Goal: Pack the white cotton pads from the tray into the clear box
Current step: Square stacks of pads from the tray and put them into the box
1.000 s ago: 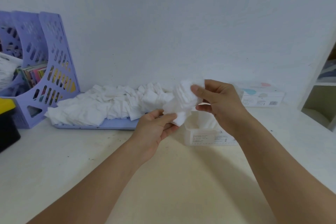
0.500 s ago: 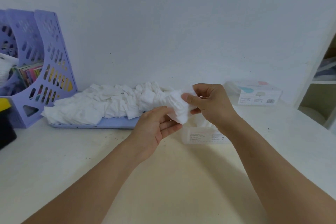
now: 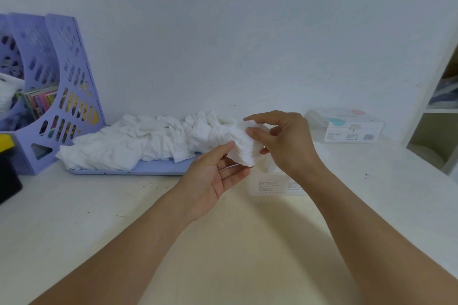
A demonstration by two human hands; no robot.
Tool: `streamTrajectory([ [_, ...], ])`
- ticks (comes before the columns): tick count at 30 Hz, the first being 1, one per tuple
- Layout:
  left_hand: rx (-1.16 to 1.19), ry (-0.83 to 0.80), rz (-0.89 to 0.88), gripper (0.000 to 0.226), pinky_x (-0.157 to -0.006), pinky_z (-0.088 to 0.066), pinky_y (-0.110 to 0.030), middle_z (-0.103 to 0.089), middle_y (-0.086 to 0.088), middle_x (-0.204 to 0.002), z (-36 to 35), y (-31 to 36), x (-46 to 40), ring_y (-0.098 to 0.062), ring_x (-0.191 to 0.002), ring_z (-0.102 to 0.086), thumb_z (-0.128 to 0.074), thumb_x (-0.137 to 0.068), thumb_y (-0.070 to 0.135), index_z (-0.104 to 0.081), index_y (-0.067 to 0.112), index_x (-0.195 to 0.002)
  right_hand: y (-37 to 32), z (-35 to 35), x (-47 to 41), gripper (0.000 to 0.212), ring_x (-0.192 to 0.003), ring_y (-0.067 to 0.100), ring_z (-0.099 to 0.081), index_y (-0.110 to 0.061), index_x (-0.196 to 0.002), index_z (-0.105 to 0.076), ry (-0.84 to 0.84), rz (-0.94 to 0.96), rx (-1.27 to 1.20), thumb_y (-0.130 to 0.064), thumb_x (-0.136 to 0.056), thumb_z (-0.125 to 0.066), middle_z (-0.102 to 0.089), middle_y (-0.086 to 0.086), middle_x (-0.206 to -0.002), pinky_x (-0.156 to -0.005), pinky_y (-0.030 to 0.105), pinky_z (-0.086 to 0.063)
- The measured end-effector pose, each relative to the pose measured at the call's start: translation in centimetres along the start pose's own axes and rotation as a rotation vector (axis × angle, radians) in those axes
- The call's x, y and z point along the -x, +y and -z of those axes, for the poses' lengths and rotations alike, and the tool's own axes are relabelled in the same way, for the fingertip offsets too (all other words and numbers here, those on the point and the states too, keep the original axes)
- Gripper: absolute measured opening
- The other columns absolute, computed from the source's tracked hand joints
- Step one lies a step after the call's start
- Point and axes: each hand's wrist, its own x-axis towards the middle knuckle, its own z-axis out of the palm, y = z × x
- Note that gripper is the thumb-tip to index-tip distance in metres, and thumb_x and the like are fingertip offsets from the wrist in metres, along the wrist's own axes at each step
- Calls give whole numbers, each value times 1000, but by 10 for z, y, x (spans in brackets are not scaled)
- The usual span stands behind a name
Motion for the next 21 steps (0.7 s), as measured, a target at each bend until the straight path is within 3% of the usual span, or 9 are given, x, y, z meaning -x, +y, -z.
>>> streamTrajectory([
  [3,2,10,-2,29,-71,-61,-29,-68,-23,-123,-1,0,0,-29,-100,-71,-63,-95,17,-66,4,-120,0,2,1,18,-72,14,-73,-24,-99,-81,-22,28,50,-11,-91,-70,-78,-14,-90,-69,39,-63],
  [6,6,6,-11,26,-72,-61,-29,-70,-21,-122,1,-1,-1,-28,-100,-72,-60,-98,14,-65,3,-121,-2,0,2,17,-76,13,-73,-22,-97,-79,-10,26,40,-10,-93,-67,-77,-10,-87,-68,42,-63],
  [9,-29,2,-23,26,-75,-61,-29,-72,-19,-120,3,-2,-3,-24,-98,-73,-58,-100,13,-65,3,-122,-4,0,1,14,-78,21,-75,-16,-102,-78,12,-13,-34,-11,-96,-67,-78,3,-89,-64,48,-63],
  [12,-50,16,-33,25,-77,-61,-29,-72,-18,-118,5,-2,-4,-23,-97,-73,-58,-99,10,-67,1,-120,-2,-3,0,14,-83,21,-75,-15,-105,-79,27,-24,-66,-12,-95,-69,-78,1,-95,-68,49,-63],
  [15,-67,13,-36,23,-80,-62,-30,-74,-16,-116,6,-3,-5,-22,-99,-73,-58,-99,10,-68,2,-118,-3,-4,1,11,-85,17,-73,-19,-100,-80,48,-16,-74,-18,-95,-71,-78,-7,-97,-71,42,-63],
  [17,-82,6,-35,23,-81,-61,-29,-74,-16,-116,6,-3,-4,-22,-100,-73,-59,-98,11,-68,2,-118,-7,-1,0,8,-74,7,-68,-20,-94,-79,82,-38,-151,-18,-95,-71,-77,-11,-87,-65,26,-56],
  [19,-104,11,-40,24,-80,-61,-28,-73,-17,-117,7,-3,-4,-23,-101,-73,-60,-99,12,-69,1,-117,-9,7,-2,10,-62,4,-58,-10,-91,-77,76,-80,-263,-17,-95,-71,-70,-7,-74,-59,17,-46],
  [21,-124,12,-48,25,-81,-60,-28,-72,-17,-119,7,-4,-4,-25,-105,-72,-59,-99,13,-68,1,-119,-9,10,-2,23,-60,8,-52,5,-91,-72,-7,-113,-287,-18,-93,-73,-61,5,-70,-56,19,-42],
])
